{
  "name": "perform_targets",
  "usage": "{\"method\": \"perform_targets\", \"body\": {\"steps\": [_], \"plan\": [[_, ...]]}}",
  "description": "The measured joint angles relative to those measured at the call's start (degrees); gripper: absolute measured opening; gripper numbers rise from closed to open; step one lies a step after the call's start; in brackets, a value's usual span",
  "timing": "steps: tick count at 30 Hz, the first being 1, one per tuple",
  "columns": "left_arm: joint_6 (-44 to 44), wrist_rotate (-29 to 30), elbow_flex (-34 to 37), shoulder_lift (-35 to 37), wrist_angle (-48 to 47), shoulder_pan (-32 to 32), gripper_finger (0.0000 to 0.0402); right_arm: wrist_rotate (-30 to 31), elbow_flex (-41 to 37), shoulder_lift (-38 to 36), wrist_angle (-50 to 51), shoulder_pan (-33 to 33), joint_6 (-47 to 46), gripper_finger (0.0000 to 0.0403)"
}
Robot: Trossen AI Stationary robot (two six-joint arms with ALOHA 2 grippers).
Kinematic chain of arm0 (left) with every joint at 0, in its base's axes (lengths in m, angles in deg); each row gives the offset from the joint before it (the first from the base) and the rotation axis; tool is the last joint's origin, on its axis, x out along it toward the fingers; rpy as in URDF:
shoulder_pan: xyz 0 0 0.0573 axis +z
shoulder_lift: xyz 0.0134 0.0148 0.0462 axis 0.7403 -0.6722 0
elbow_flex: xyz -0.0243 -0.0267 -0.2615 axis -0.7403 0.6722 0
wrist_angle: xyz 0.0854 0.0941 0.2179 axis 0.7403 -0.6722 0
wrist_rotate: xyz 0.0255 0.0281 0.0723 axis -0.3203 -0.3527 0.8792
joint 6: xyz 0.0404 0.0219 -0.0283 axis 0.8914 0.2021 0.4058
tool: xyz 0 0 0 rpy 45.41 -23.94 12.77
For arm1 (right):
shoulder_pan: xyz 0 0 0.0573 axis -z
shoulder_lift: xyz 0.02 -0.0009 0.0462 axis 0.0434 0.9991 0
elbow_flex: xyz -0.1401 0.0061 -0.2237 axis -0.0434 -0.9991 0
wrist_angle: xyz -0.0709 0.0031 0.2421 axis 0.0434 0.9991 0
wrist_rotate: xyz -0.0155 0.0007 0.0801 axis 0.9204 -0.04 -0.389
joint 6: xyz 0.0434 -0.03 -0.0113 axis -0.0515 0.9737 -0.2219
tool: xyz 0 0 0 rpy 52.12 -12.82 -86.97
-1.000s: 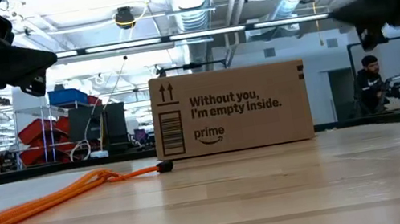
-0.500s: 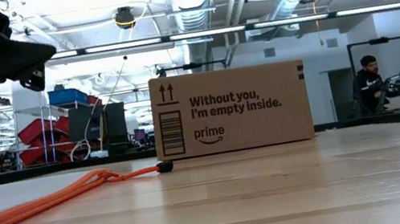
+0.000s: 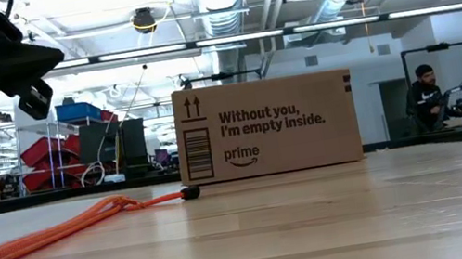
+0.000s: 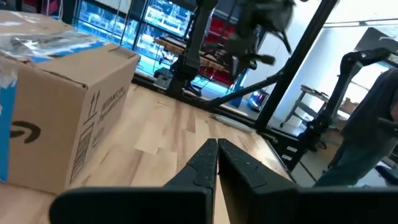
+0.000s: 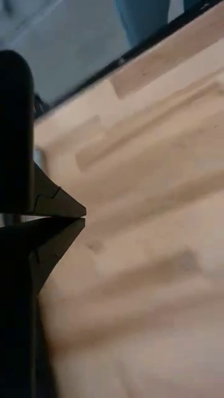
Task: Unpack boxes
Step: Open the cardboard box with the silver cutter
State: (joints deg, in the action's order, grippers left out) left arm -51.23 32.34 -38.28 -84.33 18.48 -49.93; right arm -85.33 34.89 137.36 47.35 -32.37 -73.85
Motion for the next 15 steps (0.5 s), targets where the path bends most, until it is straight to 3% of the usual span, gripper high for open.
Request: {"method": "perform_targets", "body": {"steps": [7, 11, 15], "plan": [[3.65, 0.02, -0.07, 0.00, 0.12, 0.00, 0.0000, -1.20, 0.00, 3.81, 0.06, -9.90, -35.14, 0.0001], [4.86, 0.11, -0.07, 0.00, 0.10, 0.00, 0.0000, -3.04, -0.22, 5.45, -0.38, -13.83, -46.49, 0.0029], [6.03, 0.15, -0.07, 0.00, 0.14, 0.00, 0.0000, -3.95, -0.44, 7.80, 0.96, -16.42, -51.57, 0.0090]]}}
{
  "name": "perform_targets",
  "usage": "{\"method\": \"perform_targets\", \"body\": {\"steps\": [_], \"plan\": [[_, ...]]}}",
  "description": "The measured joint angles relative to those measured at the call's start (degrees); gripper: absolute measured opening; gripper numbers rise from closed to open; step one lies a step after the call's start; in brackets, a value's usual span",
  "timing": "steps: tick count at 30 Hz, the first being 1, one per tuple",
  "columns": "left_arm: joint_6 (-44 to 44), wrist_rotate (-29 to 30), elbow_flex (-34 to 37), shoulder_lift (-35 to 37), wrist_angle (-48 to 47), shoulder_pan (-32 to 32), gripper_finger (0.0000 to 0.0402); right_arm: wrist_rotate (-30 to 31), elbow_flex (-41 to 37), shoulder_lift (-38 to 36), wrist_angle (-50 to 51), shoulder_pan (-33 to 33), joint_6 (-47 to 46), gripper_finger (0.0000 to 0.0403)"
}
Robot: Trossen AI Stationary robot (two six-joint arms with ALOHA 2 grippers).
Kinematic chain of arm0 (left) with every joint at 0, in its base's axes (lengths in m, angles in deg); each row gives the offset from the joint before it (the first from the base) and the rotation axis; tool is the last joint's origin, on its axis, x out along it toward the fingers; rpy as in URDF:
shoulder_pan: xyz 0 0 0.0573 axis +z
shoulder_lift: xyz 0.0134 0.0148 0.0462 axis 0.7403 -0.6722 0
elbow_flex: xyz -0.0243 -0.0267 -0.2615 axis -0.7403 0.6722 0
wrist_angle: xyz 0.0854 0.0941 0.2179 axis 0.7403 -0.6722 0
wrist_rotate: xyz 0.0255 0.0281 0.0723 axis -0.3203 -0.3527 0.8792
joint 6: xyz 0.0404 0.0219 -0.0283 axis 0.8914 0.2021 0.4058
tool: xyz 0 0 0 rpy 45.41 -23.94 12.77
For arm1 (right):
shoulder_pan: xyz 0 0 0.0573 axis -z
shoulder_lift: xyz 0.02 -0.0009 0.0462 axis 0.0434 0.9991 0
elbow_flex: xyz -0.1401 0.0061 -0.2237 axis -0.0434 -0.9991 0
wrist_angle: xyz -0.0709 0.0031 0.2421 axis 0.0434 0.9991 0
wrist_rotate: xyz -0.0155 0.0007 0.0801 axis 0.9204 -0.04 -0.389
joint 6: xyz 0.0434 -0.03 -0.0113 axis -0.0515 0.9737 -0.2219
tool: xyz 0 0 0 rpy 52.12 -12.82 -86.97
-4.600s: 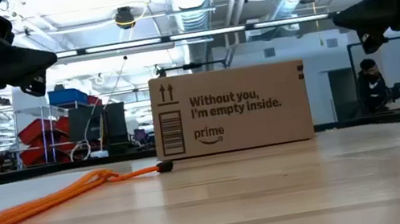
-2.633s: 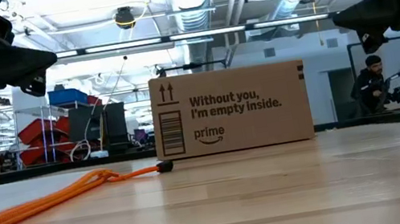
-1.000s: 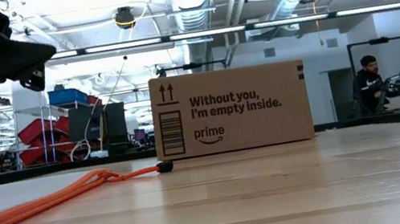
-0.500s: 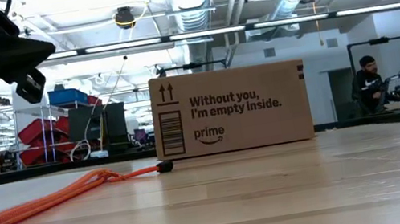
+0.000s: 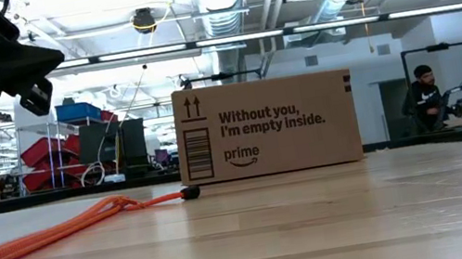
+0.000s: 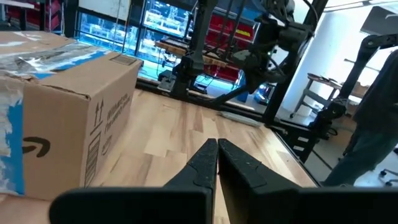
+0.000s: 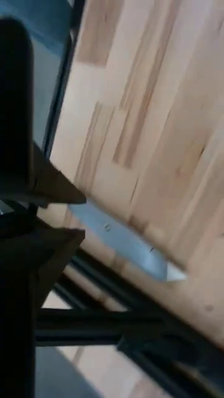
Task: Unpack boxes
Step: Open the cardboard box with the silver cutter
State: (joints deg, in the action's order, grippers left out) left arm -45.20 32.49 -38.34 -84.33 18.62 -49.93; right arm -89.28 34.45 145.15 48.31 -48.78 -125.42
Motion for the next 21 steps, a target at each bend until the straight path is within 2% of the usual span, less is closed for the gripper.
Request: {"method": "perform_targets", "body": {"steps": [5, 9, 13, 17, 21], "plan": [[0.02, -0.02, -0.02, 0.00, -0.08, 0.00, 0.0000, -2.30, 0.00, 5.10, 2.52, -0.21, 0.92, 0.0164], [-0.02, -0.02, -0.02, 0.00, -0.18, 0.00, 0.0000, -4.23, 0.00, 9.84, 2.39, -0.19, 0.39, 0.0200], [-0.07, -0.02, -0.04, 0.00, -0.31, 0.00, 0.0000, -8.43, 0.00, 13.79, 1.80, -0.14, -1.43, 0.0212], [-0.04, -0.02, -0.04, 0.00, -0.33, 0.00, 0.0000, -8.67, -0.10, 16.24, -1.38, -1.15, -4.02, 0.0210], [0.06, -0.03, -0.04, 0.00, -0.44, 0.00, 0.0000, -8.78, -3.99, 16.04, -9.09, -3.30, -11.21, 0.0203]]}}
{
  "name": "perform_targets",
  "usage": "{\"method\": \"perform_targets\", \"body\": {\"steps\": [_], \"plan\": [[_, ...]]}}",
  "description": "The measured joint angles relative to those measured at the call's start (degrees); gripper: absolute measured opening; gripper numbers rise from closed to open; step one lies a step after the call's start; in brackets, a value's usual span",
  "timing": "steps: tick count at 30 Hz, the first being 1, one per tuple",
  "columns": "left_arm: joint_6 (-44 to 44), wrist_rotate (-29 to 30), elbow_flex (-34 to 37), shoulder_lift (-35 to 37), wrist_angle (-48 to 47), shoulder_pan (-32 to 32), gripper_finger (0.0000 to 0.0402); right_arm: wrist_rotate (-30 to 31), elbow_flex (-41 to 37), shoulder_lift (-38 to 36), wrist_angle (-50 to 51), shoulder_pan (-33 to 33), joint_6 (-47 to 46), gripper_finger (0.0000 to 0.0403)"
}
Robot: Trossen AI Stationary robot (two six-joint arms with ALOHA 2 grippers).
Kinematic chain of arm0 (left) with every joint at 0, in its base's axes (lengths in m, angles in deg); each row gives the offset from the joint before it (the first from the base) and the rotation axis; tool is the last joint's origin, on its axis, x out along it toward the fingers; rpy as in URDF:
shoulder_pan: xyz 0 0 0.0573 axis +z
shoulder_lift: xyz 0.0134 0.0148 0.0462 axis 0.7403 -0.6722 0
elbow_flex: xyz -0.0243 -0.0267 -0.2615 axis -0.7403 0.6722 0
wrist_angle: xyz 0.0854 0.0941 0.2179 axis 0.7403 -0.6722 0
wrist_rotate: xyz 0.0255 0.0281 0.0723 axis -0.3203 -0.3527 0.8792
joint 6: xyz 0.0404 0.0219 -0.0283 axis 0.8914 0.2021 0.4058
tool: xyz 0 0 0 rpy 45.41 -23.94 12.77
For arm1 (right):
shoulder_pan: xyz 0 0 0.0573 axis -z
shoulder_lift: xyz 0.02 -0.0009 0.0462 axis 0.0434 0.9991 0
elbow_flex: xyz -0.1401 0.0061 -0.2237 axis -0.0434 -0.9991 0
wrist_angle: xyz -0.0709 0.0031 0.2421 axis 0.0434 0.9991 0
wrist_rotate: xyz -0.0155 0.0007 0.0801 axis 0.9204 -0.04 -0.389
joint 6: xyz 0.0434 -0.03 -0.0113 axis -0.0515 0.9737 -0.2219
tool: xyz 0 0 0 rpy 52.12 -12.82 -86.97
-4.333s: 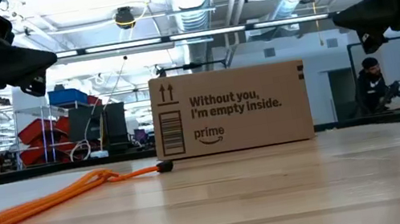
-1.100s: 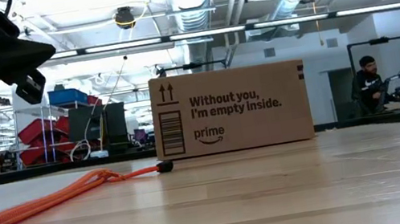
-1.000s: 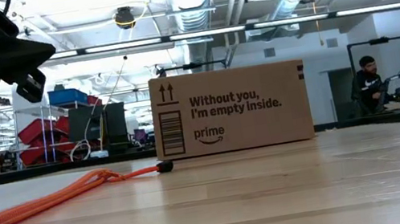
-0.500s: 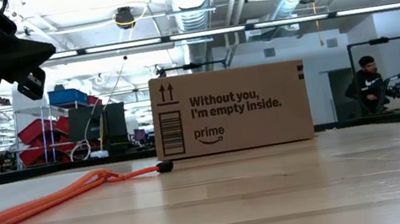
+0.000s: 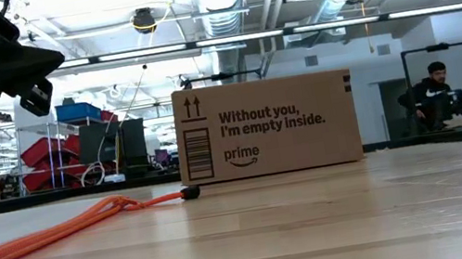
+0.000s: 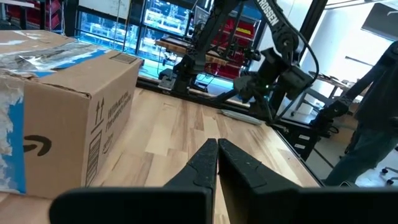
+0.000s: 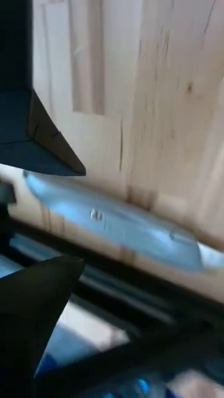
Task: Unpack boxes
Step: Open the cardboard box with the silver cutter
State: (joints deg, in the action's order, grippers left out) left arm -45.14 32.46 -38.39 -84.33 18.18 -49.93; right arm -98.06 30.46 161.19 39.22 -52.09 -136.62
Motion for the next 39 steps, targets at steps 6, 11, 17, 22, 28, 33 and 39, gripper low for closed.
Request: {"method": "perform_targets", "body": {"steps": [6, 11, 17, 22, 28, 33, 39], "plan": [[0.96, -0.01, 0.00, 0.00, 0.05, 0.00, 0.0000, -0.92, -4.94, -0.19, -5.34, -2.60, -6.93, 0.0196], [1.19, -0.01, -0.02, -0.02, -0.03, 0.01, 0.0000, -1.54, -9.46, -0.64, -14.16, -2.85, -9.36, 0.0195], [1.16, -0.01, -0.02, -0.02, -1.30, 0.02, 0.0000, -1.92, -11.71, -0.91, -16.07, -2.74, -9.47, 0.0195], [1.34, 0.01, -0.02, -0.02, -1.00, 0.02, 0.0000, -2.13, -11.59, -0.98, -15.80, -4.05, -9.40, 0.0195], [2.49, 0.02, -0.02, -0.02, -1.14, 0.02, 0.0000, -2.09, -11.86, -0.95, -17.12, -4.56, -9.71, 0.0195], [2.71, 0.05, -0.02, -0.02, -0.68, 0.02, 0.0000, -0.29, -11.54, -0.99, -19.58, -3.62, -8.83, 0.0195], [2.67, 0.04, -0.02, -0.02, -0.70, 0.02, 0.0000, 0.98, -9.35, -0.53, -17.46, -1.12, -5.08, 0.0187]]}}
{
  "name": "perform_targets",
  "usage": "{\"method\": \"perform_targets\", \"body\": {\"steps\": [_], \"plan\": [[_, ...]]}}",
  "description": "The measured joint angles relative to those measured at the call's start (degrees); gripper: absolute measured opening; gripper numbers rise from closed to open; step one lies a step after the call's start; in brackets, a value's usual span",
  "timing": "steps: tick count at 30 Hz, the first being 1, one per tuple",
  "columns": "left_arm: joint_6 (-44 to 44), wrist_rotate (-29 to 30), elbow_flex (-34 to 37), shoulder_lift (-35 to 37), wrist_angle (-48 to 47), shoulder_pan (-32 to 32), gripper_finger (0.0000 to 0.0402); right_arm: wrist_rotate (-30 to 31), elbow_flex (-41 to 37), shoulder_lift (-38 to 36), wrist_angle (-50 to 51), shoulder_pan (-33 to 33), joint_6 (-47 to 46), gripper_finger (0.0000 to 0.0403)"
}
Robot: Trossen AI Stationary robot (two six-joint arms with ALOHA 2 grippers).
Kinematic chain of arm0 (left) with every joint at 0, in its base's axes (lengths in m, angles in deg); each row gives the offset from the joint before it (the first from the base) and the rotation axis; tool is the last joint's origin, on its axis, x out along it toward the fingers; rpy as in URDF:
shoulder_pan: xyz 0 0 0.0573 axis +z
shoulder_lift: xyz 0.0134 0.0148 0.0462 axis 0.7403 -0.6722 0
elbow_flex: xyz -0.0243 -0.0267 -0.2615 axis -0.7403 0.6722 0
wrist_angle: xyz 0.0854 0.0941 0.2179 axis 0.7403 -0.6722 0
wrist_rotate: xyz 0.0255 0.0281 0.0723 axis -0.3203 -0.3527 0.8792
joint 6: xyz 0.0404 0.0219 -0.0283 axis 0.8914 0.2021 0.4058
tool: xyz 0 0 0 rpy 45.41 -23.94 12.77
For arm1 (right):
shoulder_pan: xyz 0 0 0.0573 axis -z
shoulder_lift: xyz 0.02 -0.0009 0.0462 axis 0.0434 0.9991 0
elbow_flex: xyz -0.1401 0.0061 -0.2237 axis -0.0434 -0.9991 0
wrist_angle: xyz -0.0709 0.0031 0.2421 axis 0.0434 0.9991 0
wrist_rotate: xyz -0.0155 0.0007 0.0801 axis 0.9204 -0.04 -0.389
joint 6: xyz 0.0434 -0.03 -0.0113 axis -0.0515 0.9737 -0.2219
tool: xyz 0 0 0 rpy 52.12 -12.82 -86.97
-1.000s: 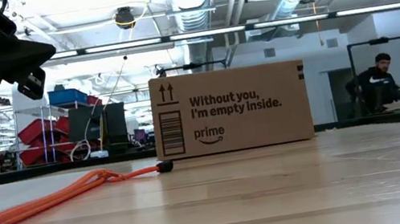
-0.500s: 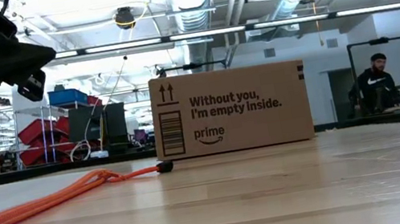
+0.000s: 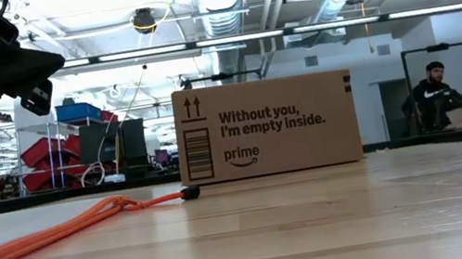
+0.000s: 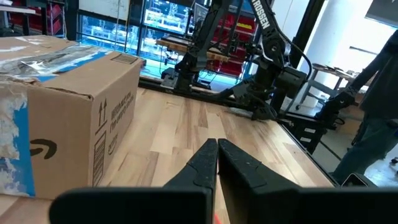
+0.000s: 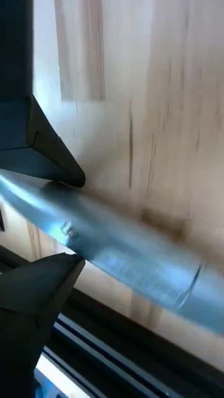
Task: Unpack boxes
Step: Open the cardboard box with the silver cutter
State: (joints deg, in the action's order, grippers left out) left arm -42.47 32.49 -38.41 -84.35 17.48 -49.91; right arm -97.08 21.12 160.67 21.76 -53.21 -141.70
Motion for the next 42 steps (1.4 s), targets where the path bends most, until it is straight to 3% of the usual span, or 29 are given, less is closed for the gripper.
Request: {"method": "perform_targets", "body": {"steps": [15, 20, 24, 28, 33, 36, 42], "plan": [[-0.28, -0.03, 0.00, 0.00, -0.24, 0.00, 0.0000, 4.21, -0.11, 1.13, -1.68, -2.47, -4.36, 0.0158], [-0.31, -0.05, 0.00, 0.02, -0.53, 0.00, 0.0000, 5.93, -1.14, 0.84, -5.04, -1.68, -2.54, 0.0150], [-0.35, -0.05, 0.00, 0.02, -0.23, 0.00, 0.0000, 5.93, -1.20, 0.81, -6.19, -1.53, 0.20, 0.0113], [-0.26, -0.05, 0.00, 0.02, 1.05, 0.00, 0.0000, 6.53, -0.33, 0.51, -5.51, -1.53, 3.55, 0.0112], [0.19, -0.05, 0.00, 0.02, 4.33, 0.00, 0.0000, 14.38, 3.07, -2.33, 0.44, -1.19, 8.38, 0.0111], [-0.02, -0.03, -0.05, 0.02, 4.76, 0.00, 0.0000, 15.64, 5.08, -5.99, 1.36, -0.28, 10.75, 0.0111], [-0.19, 0.45, -2.60, -0.21, 4.00, 0.00, 0.0000, 26.19, 7.81, -11.16, 1.85, 5.52, 23.96, 0.0111]]}}
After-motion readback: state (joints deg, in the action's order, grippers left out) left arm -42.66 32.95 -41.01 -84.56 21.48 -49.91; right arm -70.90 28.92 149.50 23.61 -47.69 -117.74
